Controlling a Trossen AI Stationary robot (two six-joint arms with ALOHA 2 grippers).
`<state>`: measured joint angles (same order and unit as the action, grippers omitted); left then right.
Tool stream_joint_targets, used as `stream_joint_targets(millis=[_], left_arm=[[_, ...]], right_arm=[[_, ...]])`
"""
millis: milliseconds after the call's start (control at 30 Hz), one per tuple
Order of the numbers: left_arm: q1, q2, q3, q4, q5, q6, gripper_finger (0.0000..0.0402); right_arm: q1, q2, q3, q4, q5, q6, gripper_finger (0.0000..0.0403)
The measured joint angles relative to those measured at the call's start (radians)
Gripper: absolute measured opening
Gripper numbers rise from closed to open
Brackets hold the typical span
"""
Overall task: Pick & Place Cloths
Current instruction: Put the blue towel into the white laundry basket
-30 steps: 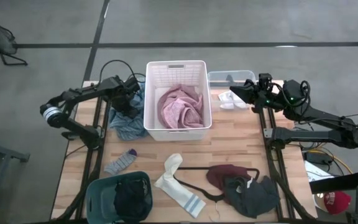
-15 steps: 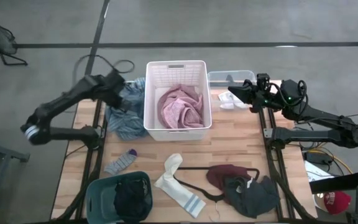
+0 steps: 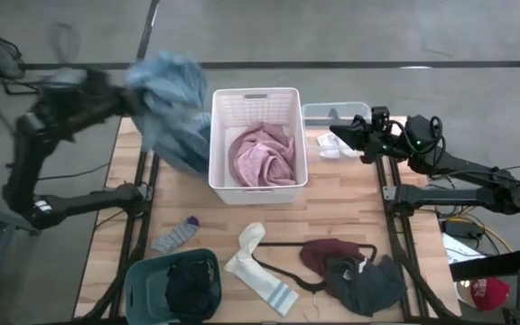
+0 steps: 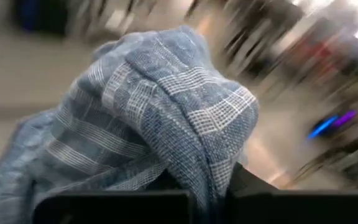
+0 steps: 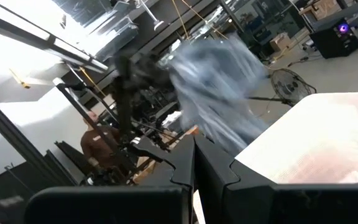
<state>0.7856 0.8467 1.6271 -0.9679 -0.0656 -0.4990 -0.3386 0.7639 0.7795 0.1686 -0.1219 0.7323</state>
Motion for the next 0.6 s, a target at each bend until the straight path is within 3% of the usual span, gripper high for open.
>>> stream_joint_targets(millis=[100, 300, 500, 600], left_arm=[[0.0, 0.034, 0.113, 0.105, 0.041, 0.015, 0.0009], [0.0, 0.147, 0.294, 0.143, 0.118, -0.04, 0.0009], [-0.002, 0.286, 0.375, 0.471, 0.342, -0.107, 0.0009], [-0.002, 0.353, 0.398, 0.58, 0.404, -0.184, 0.0011]], right_arm=[[0.0, 0.007, 0.0, 0.0, 0.002, -0.009, 0.0008], [0.0, 0.019, 0.0, -0.002, 0.001, -0.009, 0.0008], [0.0, 0.019, 0.0, -0.002, 0.001, -0.005, 0.0008], [0.0, 0.019, 0.0, -0.002, 0.001, -0.004, 0.0008]])
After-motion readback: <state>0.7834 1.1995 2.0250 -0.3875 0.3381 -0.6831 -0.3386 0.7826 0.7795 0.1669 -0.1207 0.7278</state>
